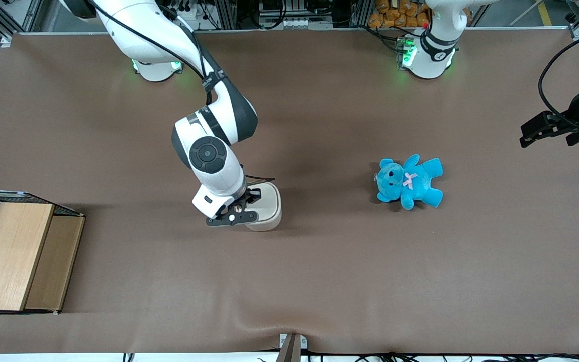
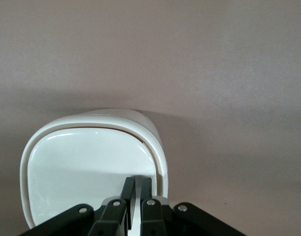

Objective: Open trash can with right arm
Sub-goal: 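Lower the right gripper and grasp the lid's edge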

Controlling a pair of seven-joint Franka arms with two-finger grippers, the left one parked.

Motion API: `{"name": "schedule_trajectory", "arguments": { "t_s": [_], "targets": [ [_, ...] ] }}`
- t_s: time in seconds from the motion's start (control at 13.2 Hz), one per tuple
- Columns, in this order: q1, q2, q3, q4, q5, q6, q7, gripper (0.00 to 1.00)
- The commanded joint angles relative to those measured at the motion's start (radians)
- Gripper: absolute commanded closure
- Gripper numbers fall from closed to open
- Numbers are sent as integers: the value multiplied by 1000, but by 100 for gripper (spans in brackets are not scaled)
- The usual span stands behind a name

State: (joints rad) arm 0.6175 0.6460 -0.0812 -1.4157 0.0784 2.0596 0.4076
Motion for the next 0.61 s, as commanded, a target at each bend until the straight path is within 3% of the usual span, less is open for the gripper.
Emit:
{"name": "schedule_trajectory", "arguments": {
  "t_s": [0.0, 0.53],
  "targets": [
    [11, 26, -11, 24, 11, -1, 7, 88],
    [15, 43, -11, 21, 12, 36, 5, 84]
  ]
}}
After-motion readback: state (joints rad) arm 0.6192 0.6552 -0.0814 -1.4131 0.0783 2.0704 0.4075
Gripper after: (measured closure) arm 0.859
